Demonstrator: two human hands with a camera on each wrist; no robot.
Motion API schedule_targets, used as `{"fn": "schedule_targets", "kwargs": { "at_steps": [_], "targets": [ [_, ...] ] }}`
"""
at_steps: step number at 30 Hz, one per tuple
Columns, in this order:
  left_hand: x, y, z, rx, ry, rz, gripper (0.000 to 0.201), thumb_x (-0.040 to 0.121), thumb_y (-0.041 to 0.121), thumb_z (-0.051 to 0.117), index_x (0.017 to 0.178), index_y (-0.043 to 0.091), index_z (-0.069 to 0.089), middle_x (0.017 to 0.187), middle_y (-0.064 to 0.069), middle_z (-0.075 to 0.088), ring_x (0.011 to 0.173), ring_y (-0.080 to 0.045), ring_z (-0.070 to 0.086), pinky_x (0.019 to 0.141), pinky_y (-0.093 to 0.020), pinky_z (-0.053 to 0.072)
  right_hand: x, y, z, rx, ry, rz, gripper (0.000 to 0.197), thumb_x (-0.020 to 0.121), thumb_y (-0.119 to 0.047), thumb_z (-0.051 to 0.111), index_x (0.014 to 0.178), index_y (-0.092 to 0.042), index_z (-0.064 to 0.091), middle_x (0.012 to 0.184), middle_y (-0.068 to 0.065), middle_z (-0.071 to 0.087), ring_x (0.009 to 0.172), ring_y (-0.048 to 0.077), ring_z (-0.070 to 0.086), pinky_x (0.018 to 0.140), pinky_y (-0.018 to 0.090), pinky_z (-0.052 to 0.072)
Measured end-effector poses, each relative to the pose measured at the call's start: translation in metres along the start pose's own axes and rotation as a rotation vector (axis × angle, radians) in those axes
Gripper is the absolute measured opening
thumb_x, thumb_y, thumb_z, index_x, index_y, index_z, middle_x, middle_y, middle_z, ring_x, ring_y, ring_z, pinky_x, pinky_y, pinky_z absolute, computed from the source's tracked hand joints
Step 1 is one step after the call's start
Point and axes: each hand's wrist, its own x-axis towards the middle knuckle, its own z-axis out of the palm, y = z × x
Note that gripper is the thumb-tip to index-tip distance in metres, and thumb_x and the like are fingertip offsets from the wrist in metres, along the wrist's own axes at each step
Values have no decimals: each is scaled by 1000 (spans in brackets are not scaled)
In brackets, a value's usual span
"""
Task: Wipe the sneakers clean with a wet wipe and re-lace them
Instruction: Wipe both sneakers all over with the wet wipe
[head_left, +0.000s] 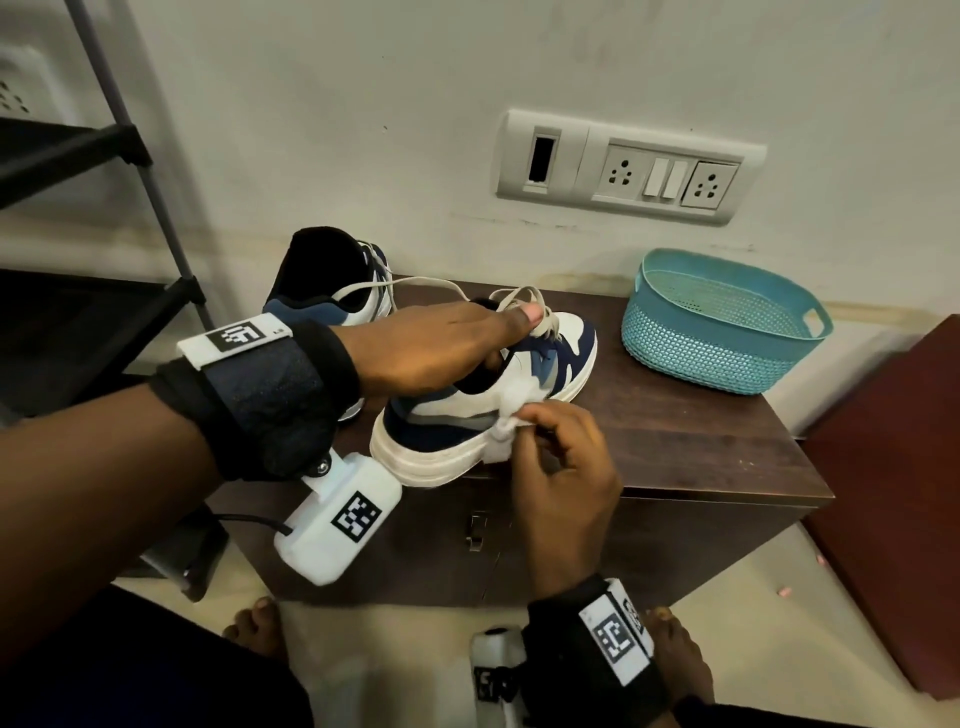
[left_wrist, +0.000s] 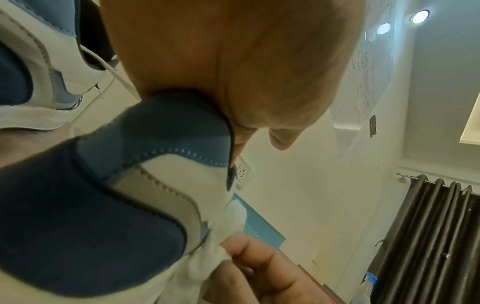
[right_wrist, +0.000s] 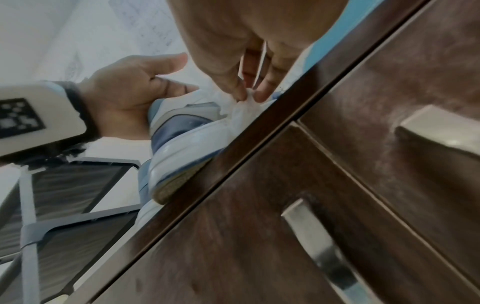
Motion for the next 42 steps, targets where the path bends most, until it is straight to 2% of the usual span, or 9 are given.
{"fn": "schedule_targets", "kwargs": {
  "at_steps": [6, 12, 16, 18, 24, 28, 36, 39, 42],
  "targets": [
    [2, -2, 1, -8, 28, -25, 48, 97, 71, 21, 84, 38, 53, 92, 16, 59, 83, -7, 55, 91, -32, 42, -3, 1, 9, 173, 116, 325, 33, 89, 5, 69, 89, -28, 73, 98, 4, 73, 87, 13, 72, 80, 33, 60],
    [6, -9, 1, -21, 0, 29, 71, 91, 83, 20, 81, 24, 58, 76, 11, 55, 69, -13, 49, 80, -42, 45, -38, -30, 16, 57, -134, -35, 24, 84, 11, 68, 94, -9, 76, 98, -1, 69, 92, 11, 69, 76, 23, 55],
    [7, -9, 0, 11, 0, 53, 85, 92, 80, 20, 94, 3, 56, 79, -5, 56, 70, -17, 48, 88, -49, 48, -9, -6, 10, 37, 40, 141, 29, 82, 8, 70, 86, -20, 75, 93, -7, 71, 83, 5, 69, 74, 18, 53],
    [9, -12, 0, 36, 15, 54, 75, 96, 75, 23, 89, 9, 58, 81, -7, 60, 71, -17, 52, 88, -46, 48, -6, -5, 10, 21, 74, 182, 31, 84, 6, 69, 86, -25, 71, 92, -8, 69, 80, 7, 69, 71, 22, 54],
    [14, -15, 0, 24, -5, 78, 62, 92, 75, 28, 76, 20, 53, 62, 12, 48, 63, -15, 46, 71, -35, 38, -31, -25, 9, -29, -291, -55, 15, 84, 2, 69, 90, -12, 70, 92, -3, 63, 80, 10, 62, 69, 25, 51],
    [15, -16, 1, 5, -1, 72, 62, 89, 77, 30, 74, 22, 55, 66, 11, 51, 65, -16, 49, 76, -41, 44, 12, 5, -7, -106, -144, 85, 22, 83, 1, 71, 83, -21, 70, 87, -7, 67, 75, 6, 64, 68, 16, 50],
    [14, -14, 1, 299, 10, 152, 37, 95, 46, 61, 65, 27, 53, 51, 16, 52, 50, -6, 46, 60, -29, 34, 68, 35, -52, -262, -132, 140, 32, 84, 3, 69, 85, -29, 70, 98, -5, 69, 85, -1, 66, 77, 12, 54],
    [16, -20, -6, 93, -38, 164, 40, 97, 29, 65, 63, 16, 48, 49, 9, 43, 47, -10, 36, 56, -28, 34, 66, 27, -61, -244, -172, 19, 26, 83, 8, 69, 87, -18, 74, 96, -2, 68, 87, 0, 65, 74, 7, 49],
    [14, -24, -17, -105, -47, 130, 35, 97, 18, 65, 68, 6, 51, 53, 2, 40, 49, -11, 33, 50, -19, 32, 64, 21, -70, -236, -182, -101, 24, 82, 10, 69, 90, -12, 76, 97, 0, 68, 90, 6, 66, 76, 18, 54]
  ]
}}
